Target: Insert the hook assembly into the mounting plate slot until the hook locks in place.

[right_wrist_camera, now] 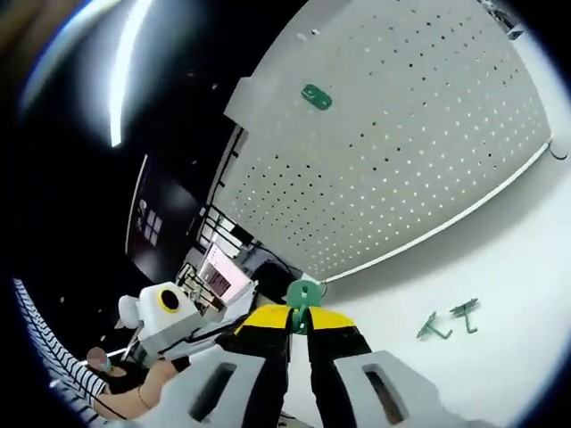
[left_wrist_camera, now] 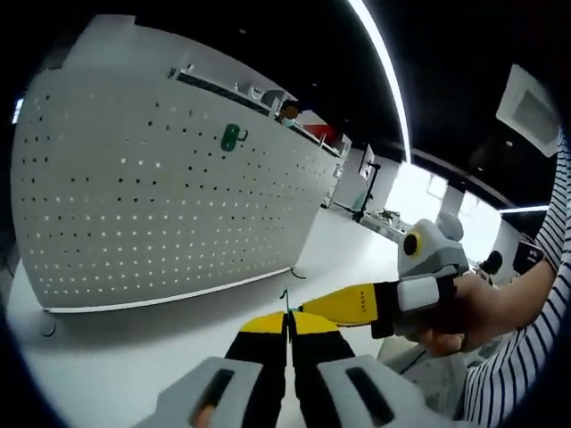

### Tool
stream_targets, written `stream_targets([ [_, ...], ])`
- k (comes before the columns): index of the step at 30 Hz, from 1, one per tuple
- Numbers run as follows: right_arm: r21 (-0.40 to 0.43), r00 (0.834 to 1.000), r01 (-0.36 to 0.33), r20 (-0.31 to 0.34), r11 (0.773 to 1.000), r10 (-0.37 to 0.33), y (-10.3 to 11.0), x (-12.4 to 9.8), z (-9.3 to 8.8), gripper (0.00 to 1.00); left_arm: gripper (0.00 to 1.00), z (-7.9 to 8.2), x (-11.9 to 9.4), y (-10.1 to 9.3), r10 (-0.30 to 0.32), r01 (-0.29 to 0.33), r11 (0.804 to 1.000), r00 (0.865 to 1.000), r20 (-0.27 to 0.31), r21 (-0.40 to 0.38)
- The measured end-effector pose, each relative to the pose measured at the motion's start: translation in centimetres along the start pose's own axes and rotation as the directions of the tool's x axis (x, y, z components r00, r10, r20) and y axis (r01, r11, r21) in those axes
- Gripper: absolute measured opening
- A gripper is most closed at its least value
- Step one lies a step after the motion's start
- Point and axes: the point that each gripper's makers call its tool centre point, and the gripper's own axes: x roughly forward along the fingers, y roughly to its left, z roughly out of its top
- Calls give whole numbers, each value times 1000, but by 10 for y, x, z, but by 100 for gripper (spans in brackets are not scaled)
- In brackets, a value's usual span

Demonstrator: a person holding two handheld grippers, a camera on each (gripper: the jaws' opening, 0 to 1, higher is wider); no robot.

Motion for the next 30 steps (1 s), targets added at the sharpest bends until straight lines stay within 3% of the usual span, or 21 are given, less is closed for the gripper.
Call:
stream_targets([
  [11,72,1000,5,14,997,-6,2,5,1,1,1,7,-3,2,54,-55,994,998,15,95],
  [19,132,1000,5,20,991,-7,4,7,5,0,1,12,-4,3,84,-89,989,996,42,122],
  [24,103,998,20,54,994,-26,8,8,10,0,1,19,-4,6,102,-113,981,992,72,160],
  [26,91,998,14,66,996,-20,12,11,14,0,1,24,-5,7,105,-117,984,990,91,138],
  [30,31,999,3,54,1000,-4,20,15,21,0,1,34,-8,9,99,-115,978,990,96,172],
])
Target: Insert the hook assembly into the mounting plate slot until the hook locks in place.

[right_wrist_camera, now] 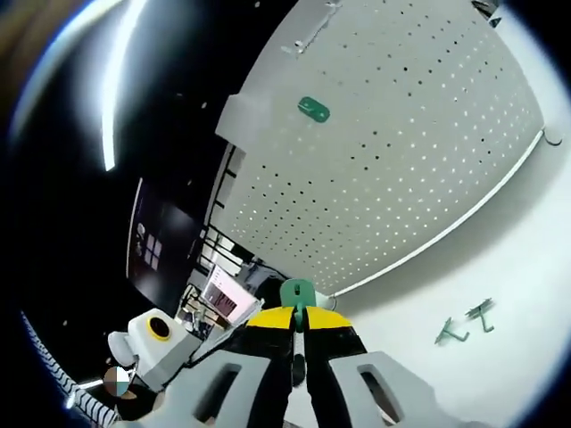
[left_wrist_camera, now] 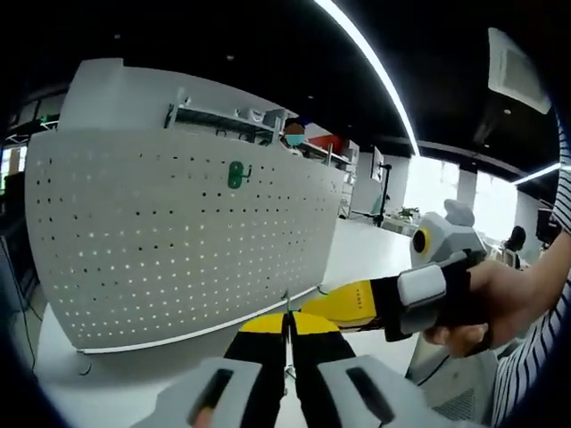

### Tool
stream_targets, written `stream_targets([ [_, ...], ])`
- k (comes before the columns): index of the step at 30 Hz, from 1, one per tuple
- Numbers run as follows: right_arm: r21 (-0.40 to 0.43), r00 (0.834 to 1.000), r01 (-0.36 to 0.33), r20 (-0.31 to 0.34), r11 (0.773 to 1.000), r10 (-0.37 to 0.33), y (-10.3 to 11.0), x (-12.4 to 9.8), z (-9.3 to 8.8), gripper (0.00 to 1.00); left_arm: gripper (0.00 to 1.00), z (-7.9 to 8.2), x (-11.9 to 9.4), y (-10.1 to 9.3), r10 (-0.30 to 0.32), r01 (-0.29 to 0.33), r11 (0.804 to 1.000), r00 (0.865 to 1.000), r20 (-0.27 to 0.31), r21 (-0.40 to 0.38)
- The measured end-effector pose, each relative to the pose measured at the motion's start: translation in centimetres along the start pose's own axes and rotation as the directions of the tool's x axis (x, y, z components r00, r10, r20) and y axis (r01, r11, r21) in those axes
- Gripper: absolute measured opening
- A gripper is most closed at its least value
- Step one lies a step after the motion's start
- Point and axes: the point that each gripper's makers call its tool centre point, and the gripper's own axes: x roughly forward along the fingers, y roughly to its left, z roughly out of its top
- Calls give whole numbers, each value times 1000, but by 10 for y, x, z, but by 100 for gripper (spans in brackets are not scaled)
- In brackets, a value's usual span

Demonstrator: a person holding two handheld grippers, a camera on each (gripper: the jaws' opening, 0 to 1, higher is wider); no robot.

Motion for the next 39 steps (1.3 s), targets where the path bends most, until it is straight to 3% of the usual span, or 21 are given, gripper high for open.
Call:
stream_targets([
  [4,-47,1000,-11,-12,999,10,4,3,3,0,3,5,-2,3,-1,1,1000,1000,-2,24],
  [15,-167,999,-16,-51,986,7,5,2,7,0,22,7,-11,14,-14,14,1000,1000,-14,-12],
  [18,-261,999,-14,-52,965,0,6,2,12,0,30,6,-12,14,-30,29,998,999,-21,-51],
  [23,-299,999,-22,-39,954,11,16,2,19,0,45,6,-18,10,-65,63,992,998,-18,-113],
  [25,-410,999,-23,-37,912,8,21,4,24,0,52,4,-21,12,-61,59,988,998,-14,-146],
  [29,-462,999,-38,-45,886,19,29,7,24,0,63,-2,-25,13,-62,55,986,998,-33,-159],
  [32,-530,999,-39,-46,847,17,33,10,24,0,74,-2,-27,11,-60,55,984,998,-25,-171],
  [34,-540,997,-63,-68,839,31,36,13,20,0,81,-2,-28,8,-64,59,981,998,-20,-187],
  [36,-529,997,-65,-66,846,35,37,15,20,0,85,-3,-29,7,-64,60,981,998,-19,-185],
  [39,-545,998,-58,-54,837,34,38,17,22,0,91,-5,-31,5,-61,56,982,998,-21,-183],
])
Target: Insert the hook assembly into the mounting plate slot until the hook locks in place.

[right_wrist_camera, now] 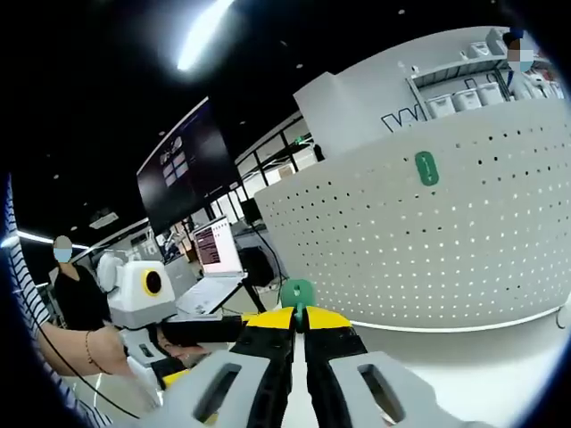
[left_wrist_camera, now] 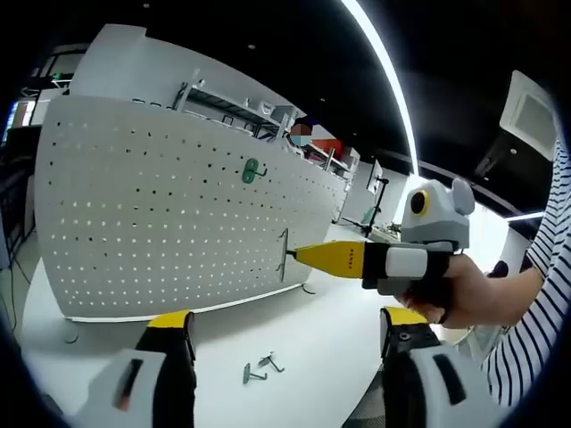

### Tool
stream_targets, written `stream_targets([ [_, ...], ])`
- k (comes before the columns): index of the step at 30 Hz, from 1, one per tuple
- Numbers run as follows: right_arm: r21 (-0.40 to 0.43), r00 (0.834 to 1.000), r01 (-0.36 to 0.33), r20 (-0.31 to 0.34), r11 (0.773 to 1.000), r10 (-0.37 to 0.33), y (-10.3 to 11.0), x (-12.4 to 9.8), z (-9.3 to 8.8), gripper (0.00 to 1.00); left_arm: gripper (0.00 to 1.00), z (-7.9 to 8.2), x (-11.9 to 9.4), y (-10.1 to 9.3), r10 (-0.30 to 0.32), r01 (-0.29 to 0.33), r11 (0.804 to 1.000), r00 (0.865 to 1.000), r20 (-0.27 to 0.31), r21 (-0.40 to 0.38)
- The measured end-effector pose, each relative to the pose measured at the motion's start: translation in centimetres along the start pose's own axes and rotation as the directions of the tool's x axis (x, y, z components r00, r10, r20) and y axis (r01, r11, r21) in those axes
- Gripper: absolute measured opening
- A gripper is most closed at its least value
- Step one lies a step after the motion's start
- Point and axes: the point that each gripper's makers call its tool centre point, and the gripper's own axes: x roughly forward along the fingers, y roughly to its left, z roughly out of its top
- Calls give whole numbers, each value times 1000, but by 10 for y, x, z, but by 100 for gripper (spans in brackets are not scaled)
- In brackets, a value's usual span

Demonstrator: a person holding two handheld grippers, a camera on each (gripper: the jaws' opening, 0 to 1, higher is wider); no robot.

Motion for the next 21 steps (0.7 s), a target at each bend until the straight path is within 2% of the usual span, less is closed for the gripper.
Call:
stream_targets([
  [6,-41,999,30,19,999,-29,-6,2,2,0,100,-6,-3,2,13,-13,1000,1000,-8,-24],
  [12,-29,995,85,48,996,-84,-18,1,6,0,100,-7,-4,2,13,-13,997,1000,5,-73],
  [18,-89,979,185,103,979,-176,-42,0,21,0,100,-8,-3,0,20,-19,998,1000,10,-65],
  [20,-87,973,210,118,974,-200,-49,0,25,0,100,-11,-3,3,21,-20,998,1000,12,-67],
  [21,-92,968,228,125,969,-216,-55,0,28,0,100,-16,-3,6,30,-31,997,1000,-7,-72],
])
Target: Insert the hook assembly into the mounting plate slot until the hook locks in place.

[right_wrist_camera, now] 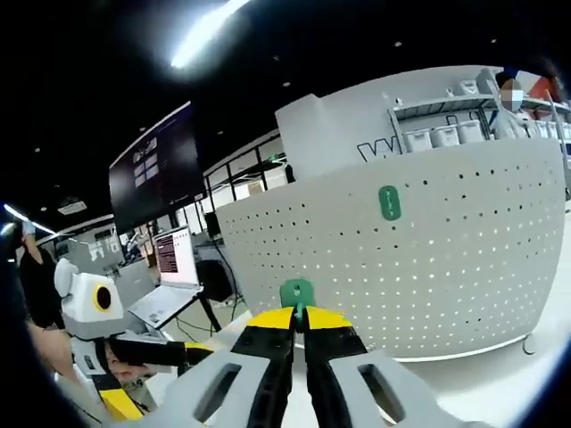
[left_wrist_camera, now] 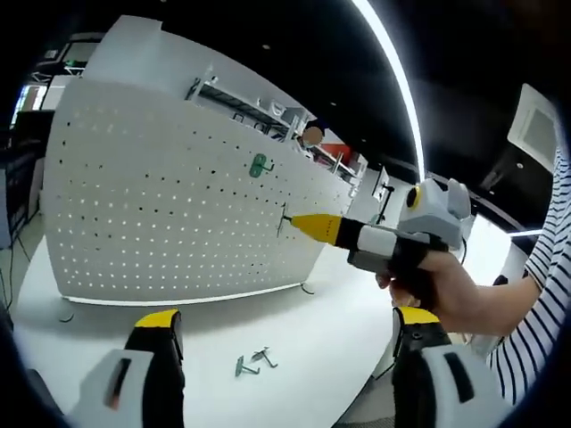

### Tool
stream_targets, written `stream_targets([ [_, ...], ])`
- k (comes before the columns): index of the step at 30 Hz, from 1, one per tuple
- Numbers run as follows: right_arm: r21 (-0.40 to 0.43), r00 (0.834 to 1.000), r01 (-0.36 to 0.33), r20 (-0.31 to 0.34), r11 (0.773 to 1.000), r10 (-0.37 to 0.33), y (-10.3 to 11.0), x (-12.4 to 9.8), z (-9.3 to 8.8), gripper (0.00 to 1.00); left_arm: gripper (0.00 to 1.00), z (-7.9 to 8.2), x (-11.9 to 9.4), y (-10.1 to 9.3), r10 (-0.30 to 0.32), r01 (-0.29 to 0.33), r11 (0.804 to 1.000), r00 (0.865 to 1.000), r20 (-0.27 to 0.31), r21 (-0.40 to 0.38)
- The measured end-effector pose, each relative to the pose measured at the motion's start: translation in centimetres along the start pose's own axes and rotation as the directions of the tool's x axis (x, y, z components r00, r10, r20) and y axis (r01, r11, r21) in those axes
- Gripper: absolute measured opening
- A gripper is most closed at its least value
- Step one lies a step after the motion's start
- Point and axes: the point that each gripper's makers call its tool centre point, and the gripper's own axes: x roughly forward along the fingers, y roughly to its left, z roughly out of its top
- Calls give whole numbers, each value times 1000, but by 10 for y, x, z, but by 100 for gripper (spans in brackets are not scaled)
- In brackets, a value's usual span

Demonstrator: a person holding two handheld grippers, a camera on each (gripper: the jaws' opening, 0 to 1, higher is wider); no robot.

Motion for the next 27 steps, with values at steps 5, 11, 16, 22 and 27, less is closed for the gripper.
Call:
stream_targets([
  [5,-25,998,54,38,998,-53,-17,6,12,0,100,-4,-2,3,8,-9,1000,1000,-11,-9],
  [11,-46,990,119,77,992,-115,-41,17,26,0,100,-3,-3,6,20,-20,1000,1000,-6,-7],
  [16,-79,985,152,92,985,-145,-59,24,34,0,100,-11,-4,10,36,-35,999,999,-36,16],
  [22,-88,970,215,134,973,-202,-81,26,49,0,100,-16,-5,14,42,-42,999,998,-43,-11],
  [27,-78,951,274,169,959,-259,-97,28,58,0,100,-17,-4,17,45,-46,999,998,-44,-14],
])
